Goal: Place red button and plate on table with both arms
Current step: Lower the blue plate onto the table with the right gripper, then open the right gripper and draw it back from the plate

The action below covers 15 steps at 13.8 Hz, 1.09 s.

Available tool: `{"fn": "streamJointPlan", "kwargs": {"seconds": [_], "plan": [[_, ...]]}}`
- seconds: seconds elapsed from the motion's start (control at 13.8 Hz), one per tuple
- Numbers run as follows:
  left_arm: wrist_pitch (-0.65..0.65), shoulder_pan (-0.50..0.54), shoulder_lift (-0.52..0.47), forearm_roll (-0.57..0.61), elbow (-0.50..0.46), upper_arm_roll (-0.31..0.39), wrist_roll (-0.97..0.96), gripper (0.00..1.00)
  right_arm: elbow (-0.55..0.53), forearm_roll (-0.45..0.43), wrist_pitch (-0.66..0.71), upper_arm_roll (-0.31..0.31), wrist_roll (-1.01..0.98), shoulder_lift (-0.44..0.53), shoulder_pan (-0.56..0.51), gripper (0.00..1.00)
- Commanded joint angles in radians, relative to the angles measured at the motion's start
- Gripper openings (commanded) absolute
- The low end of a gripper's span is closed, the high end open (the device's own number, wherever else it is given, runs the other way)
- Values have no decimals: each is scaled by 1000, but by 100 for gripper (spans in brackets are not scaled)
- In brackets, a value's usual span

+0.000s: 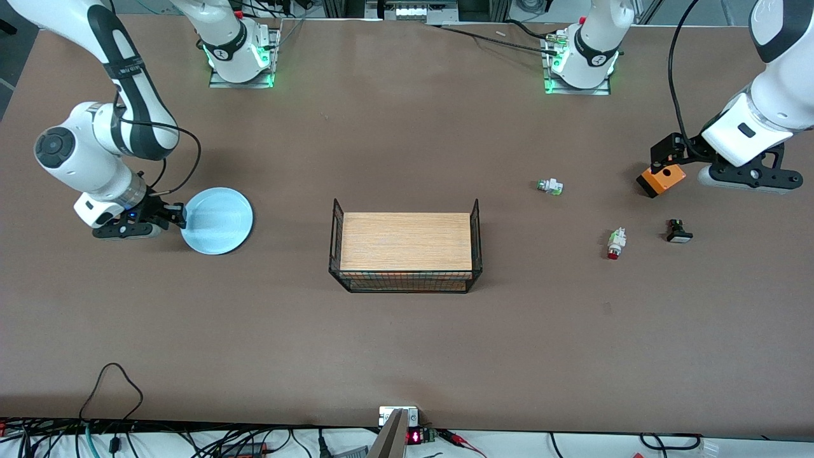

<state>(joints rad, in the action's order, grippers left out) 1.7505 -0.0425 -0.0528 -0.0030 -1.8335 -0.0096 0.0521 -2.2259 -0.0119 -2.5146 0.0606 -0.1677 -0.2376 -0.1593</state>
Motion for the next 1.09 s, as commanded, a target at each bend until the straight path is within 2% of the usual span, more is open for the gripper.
{"fn": "streamJointPlan", "kwargs": {"seconds": [0.0, 0.07, 0.29, 0.58, 0.8, 0.87, 1.01], "plan": [[-19, 6, -12, 15, 5, -4, 20, 100, 156, 0, 246, 19, 13, 37, -8, 100], [-17, 6, -12, 15, 5, -4, 20, 100, 264, 1, 379, 21, 13, 23, -6, 100], [-26, 6, -12, 15, 6, -6, 20, 100, 516, 1, 656, 21, 17, -9, 21, 100], [-28, 6, -13, 15, 7, -4, 20, 100, 692, -2, 853, 21, 109, -19, 64, 100], [-29, 6, -13, 15, 7, -6, 20, 100, 765, -13, 916, 10, 131, -8, 128, 100], [-29, 6, -13, 15, 7, -6, 20, 100, 797, -14, 950, -8, 131, -6, 154, 100], [-29, 6, -13, 15, 7, -6, 20, 100, 877, -7, 1049, -121, 126, -8, 242, 100]]}}
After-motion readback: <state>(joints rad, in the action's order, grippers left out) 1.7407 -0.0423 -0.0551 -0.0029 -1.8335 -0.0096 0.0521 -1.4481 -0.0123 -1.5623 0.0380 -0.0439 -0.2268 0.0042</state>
